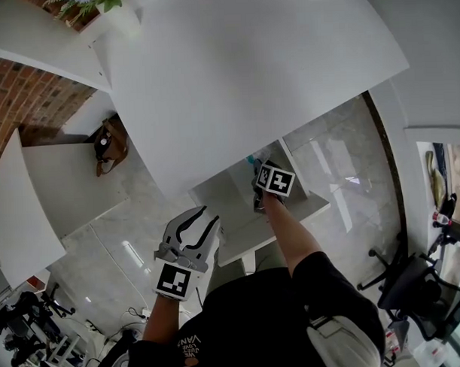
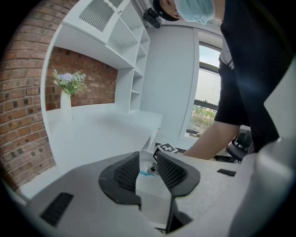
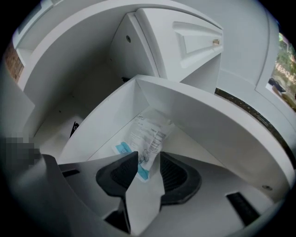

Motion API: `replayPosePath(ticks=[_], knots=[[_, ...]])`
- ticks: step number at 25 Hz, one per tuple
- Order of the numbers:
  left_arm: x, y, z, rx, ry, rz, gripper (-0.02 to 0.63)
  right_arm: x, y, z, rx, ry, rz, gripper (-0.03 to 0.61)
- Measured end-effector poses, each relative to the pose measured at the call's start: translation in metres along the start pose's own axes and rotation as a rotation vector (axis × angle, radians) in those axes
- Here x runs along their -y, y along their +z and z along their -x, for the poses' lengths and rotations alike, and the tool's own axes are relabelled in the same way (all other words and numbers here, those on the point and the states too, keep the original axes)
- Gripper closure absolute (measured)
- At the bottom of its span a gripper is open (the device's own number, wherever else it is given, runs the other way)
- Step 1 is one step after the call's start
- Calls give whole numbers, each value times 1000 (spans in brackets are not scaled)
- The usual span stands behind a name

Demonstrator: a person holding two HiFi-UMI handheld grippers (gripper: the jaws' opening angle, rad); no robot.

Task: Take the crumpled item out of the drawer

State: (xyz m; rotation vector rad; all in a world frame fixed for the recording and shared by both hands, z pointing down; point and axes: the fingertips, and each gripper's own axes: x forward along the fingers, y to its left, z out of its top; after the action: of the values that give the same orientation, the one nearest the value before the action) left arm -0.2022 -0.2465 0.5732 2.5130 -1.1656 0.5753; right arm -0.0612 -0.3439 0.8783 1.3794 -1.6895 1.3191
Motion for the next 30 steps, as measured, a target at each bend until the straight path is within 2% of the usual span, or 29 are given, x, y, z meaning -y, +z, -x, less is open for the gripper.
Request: replayPosePath(ticks=[4,7,16,23,30], knots=[[0,-4,5,-3,11,4,515,1,1,2,-1,8,10,497],[-1,-6,9,0,22,11,515,-4,3,8,5,19,27,520],[1,-2,20,40,14,7,515,-22,8,49,37,39,-34,528],[8,8,36,79,14,17,515,-29,5,94,84,18,1,528],[12,9,64,116,2,-23,515,-44,6,136,152,6,53,528]])
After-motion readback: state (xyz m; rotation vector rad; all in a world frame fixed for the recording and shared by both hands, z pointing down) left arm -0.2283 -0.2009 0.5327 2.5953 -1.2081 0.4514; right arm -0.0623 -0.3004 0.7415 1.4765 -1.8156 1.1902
